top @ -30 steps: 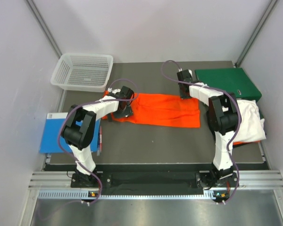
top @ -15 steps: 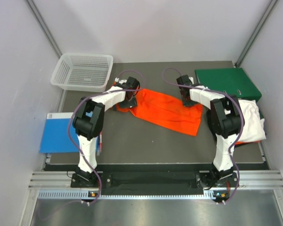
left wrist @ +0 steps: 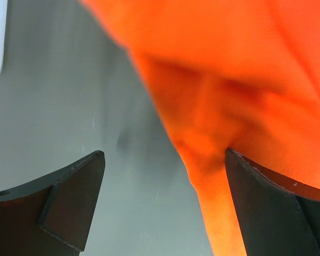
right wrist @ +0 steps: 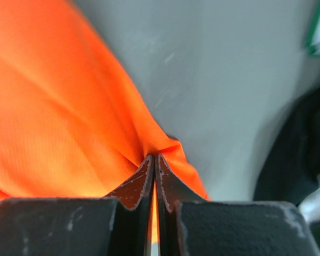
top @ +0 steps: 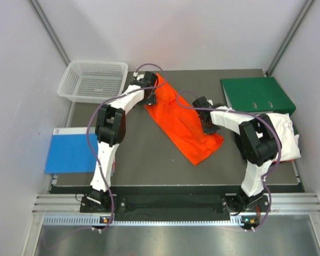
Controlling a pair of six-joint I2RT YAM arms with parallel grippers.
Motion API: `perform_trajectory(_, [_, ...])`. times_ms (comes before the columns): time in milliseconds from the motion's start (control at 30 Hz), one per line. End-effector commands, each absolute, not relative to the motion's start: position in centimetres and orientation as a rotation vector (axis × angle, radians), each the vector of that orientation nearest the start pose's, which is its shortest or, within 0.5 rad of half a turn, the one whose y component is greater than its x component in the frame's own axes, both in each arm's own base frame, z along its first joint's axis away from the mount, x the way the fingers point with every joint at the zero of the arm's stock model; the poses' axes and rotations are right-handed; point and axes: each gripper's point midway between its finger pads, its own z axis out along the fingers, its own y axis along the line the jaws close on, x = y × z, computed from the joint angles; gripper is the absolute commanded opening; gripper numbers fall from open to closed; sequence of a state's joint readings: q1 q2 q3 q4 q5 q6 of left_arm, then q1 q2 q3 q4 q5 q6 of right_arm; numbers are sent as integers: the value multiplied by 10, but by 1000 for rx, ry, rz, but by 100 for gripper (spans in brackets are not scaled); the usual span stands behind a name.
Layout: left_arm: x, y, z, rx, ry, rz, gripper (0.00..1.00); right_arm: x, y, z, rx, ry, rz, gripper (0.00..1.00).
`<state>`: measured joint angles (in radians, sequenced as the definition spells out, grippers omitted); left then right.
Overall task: Fold and stack the t-shirts
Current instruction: Rotate the tshirt 80 degrees
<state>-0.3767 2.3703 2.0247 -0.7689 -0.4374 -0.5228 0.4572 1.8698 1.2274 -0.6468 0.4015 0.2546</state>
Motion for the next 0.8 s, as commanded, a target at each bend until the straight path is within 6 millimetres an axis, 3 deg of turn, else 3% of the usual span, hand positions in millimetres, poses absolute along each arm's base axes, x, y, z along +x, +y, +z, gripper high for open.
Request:
perform_trajectory(0, [540,-140,25,-236,2526,272,99,311,139,27,-281,2773,-233,0])
perform_trajectory(100, [546,-141,32,-233,2521,267,99,301,152,27,-313,2781,-180,1])
perform_trajectory(233, [527,-148,61,-265,2506,142,99,296,171,29,-336,2784,-20,2])
perform_trajectory(400, [473,-163,114,-278,2445,-159,99,292,195,31,-385,2792,146,2])
perform_trajectory(433, [455,-162,106,-283,2478,-176,99,292,196,31,-385,2794,148,2])
perform_trajectory(467, [447,-165,125,-296,2447,-238,99,291,198,31,-399,2797,159,2])
perform_trajectory(500, [436,-173,127,-290,2458,-294,99,289,201,29,-411,2805,168,2])
perform_trajectory(533, [417,-171,112,-297,2501,-299,99,288,203,29,-418,2805,182,2])
perform_trajectory(567, [408,-175,125,-294,2474,-342,99,286,207,28,-430,2805,192,1])
perform_trajectory(600, [398,-183,124,-277,2477,-373,99,282,212,28,-447,2811,232,1])
perform_trajectory(767, [339,-194,103,-260,2552,-429,99,262,233,25,-510,2821,316,1])
